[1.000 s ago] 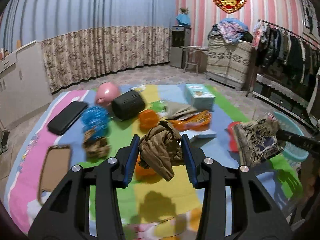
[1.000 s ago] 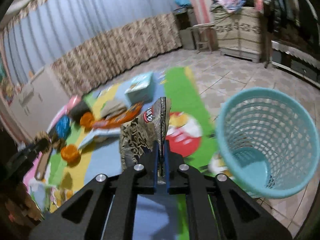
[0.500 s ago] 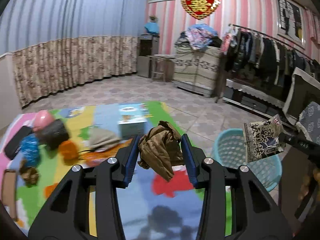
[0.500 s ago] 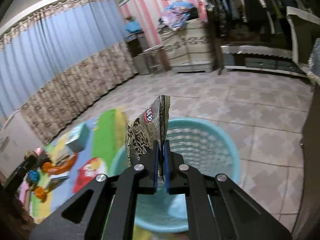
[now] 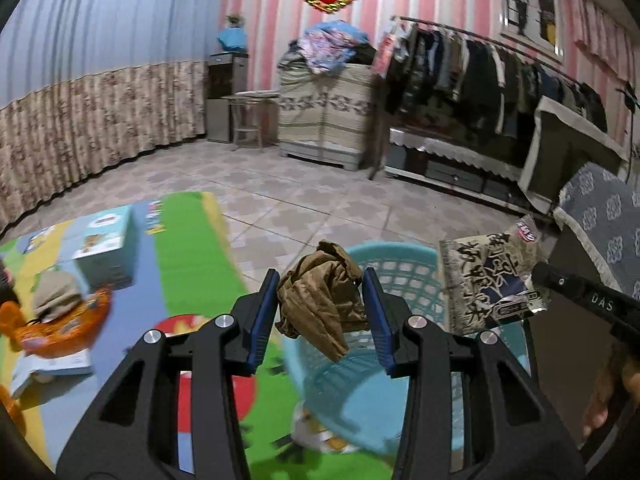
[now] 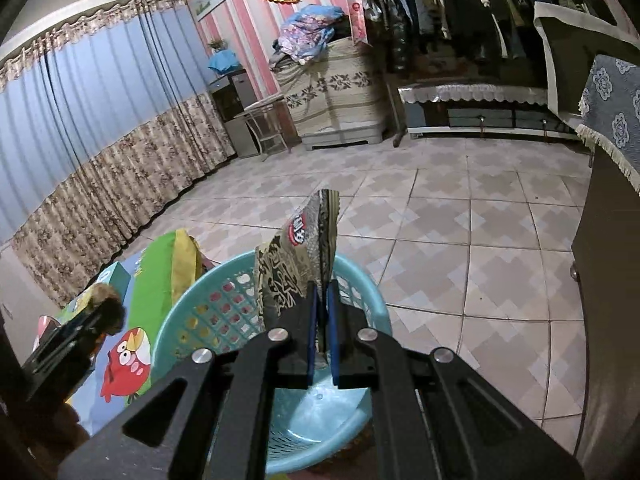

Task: Collect trash
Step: 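Carry both items over the blue basket and open both tools to drop them, then move both tools back over the mat toward the orange, then grasp the orange with the left tool while the right tool grasps the orange chip bag, then carry the orange and chip bag over the basket and release both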

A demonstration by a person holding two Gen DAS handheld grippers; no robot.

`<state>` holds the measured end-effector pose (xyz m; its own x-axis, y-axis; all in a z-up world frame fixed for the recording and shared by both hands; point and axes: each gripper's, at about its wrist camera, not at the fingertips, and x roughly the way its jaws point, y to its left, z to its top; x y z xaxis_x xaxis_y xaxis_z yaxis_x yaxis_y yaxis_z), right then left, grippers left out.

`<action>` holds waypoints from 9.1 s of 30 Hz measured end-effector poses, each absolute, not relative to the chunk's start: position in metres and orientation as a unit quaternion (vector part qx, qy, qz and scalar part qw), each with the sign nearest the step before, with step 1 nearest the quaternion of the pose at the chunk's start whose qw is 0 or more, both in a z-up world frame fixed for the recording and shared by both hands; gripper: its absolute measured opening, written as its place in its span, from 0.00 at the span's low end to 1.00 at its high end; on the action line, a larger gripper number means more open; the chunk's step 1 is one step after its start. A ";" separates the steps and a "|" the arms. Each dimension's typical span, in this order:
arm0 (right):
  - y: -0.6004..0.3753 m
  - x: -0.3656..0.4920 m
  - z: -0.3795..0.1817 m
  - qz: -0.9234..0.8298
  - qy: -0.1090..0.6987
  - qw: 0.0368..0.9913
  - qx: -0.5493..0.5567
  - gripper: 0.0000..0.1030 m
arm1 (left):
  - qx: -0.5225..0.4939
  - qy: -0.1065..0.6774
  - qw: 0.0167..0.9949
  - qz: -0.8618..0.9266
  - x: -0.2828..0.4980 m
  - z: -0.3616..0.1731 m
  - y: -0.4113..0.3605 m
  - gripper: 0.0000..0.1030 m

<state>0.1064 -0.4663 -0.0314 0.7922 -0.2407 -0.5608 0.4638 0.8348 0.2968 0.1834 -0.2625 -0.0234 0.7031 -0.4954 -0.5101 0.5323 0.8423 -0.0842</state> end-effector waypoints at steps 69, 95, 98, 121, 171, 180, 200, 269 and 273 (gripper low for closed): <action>-0.258 0.161 -0.033 -0.080 0.308 0.947 0.039 0.84 | -0.006 0.319 0.948 -0.012 0.178 -0.043 0.049 0.94; -0.235 0.169 -0.045 -0.062 0.332 0.941 0.011 0.84 | 0.055 0.375 0.925 -0.037 0.187 -0.063 0.074 0.84; -0.236 0.170 -0.044 -0.063 0.332 0.941 0.011 0.84 | 0.048 0.380 0.922 -0.048 0.197 -0.062 0.069 0.84; -0.233 0.171 -0.049 -0.059 0.333 0.941 0.017 0.84 | 0.055 0.397 0.904 -0.146 0.205 -0.063 0.018 0.36; -0.118 0.253 -0.012 0.127 0.351 0.927 -0.046 0.02 | 0.008 0.278 0.960 -0.011 0.203 0.010 0.127 0.35; -0.083 0.261 -0.035 0.141 0.365 0.918 -0.067 0.64 | 0.003 0.291 0.957 -0.010 0.202 0.001 0.128 0.35; -0.137 0.245 0.015 0.138 0.314 0.939 0.001 0.05 | -0.007 0.282 0.959 -0.003 0.199 0.012 0.128 0.35; -0.440 0.149 -0.028 -0.095 0.295 0.937 0.163 0.05 | 0.083 0.257 0.936 -0.228 0.208 -0.012 -0.258 0.73; -0.431 0.155 -0.029 -0.090 0.301 0.937 0.153 0.05 | 0.079 0.246 0.942 -0.213 0.204 -0.005 -0.241 0.78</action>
<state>0.1549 -0.4315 -0.0290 0.8031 -0.0757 -0.5910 0.2602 0.9369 0.2336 0.2043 -0.2411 -0.0053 0.7875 -0.3629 -0.4980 0.4406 0.8967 0.0433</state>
